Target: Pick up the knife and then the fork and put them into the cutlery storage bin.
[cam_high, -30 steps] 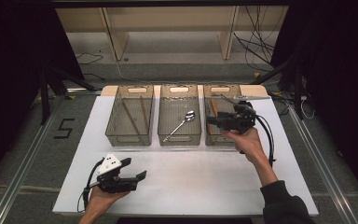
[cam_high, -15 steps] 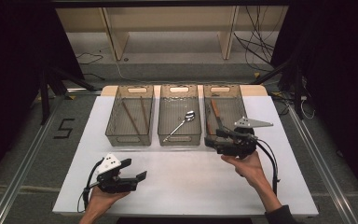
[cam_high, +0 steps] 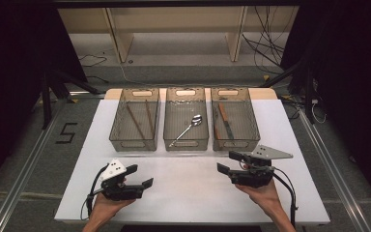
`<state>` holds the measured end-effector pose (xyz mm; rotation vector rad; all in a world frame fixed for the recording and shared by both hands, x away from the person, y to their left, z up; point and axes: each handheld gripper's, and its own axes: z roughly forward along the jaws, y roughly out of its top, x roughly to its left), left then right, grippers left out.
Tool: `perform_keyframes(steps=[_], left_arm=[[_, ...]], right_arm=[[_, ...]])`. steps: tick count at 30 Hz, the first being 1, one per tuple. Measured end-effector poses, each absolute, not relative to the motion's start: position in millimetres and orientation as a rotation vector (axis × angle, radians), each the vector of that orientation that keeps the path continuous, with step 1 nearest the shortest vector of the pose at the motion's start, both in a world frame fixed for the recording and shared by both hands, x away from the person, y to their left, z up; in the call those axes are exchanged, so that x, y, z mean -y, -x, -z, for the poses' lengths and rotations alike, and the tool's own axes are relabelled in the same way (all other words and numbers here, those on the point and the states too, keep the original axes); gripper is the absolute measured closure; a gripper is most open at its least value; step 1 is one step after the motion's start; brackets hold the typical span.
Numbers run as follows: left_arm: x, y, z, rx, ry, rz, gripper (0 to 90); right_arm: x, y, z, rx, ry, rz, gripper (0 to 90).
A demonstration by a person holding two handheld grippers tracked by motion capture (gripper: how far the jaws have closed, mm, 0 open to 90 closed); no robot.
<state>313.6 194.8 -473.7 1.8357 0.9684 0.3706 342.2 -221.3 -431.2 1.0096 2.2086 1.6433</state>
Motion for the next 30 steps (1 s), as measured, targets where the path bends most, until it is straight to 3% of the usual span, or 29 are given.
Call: perform_keyframes(steps=[9,30], left_arm=[[-194,-312,474,-0.961,-1.83,-0.355,18.6],[-193,-311,476,-0.951,-1.841,-0.348,18.6]], right_arm=[[227,-321,443,-2.196,-0.98,-1.639,27.3],[233,-311,458,-2.182,-1.005,-1.624,26.8]])
